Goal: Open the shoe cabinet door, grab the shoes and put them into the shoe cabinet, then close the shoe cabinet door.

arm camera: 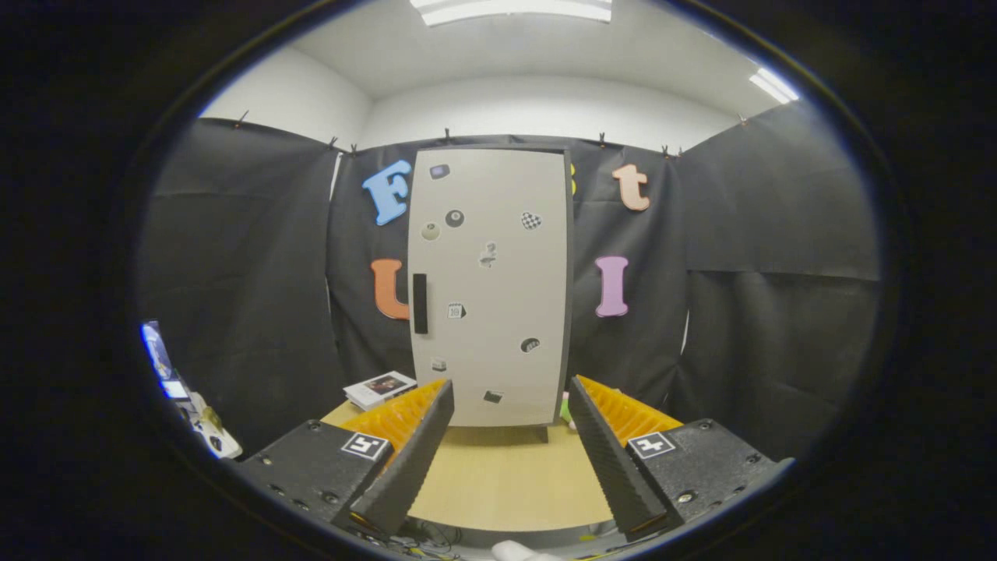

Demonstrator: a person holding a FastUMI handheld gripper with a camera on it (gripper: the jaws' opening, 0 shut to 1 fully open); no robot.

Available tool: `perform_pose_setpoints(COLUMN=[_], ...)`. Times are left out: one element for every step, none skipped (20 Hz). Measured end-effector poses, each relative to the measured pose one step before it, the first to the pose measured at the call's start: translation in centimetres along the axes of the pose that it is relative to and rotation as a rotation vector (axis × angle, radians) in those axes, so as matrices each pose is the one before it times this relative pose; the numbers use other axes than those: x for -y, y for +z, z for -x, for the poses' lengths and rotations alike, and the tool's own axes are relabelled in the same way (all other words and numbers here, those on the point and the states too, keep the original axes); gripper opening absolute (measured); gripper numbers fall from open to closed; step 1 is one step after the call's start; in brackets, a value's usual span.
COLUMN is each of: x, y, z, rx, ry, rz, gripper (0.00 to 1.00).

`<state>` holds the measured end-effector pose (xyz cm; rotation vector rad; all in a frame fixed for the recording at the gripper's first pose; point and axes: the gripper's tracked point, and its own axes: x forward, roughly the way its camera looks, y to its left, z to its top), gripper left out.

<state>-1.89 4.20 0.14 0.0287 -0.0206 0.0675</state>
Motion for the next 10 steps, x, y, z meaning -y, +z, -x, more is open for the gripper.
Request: perform_pose_setpoints(x=[-0.033,-0.028,-0.058,-0.126,0.017,0.123,0.057,0.019,0.125,0.049], y=[0.036,-0.018,-0.002,0.083,-0.011,-0.031,-0.043,-0.044,-0.016,0.026], z=[-0.011,-0.047,0.030,-0.033,-0.023,-0.041,-0.094,0.042,-0.009,0.004], rx=[0.00006,-0.00252,-0.00254,-0.00053,-0.00057,-0.00077,-0.00055,-0.00043,-0.00208,0.00031], ry=[-0.00017,0.00099,0.00350,0.00449,-0.00100,-0.00207,-0.00179,-0.00283,-0.00241,0.00023], rz=[0.00109,0.00060,-0.00152,-0.00064,0.00256,0.00392,0.00087,-0.00059,-0.00078,-0.00248], gripper=[0.97,0.97,0.97,0.97,0.97,0.97,0.97,0.97,0.97,0.97])
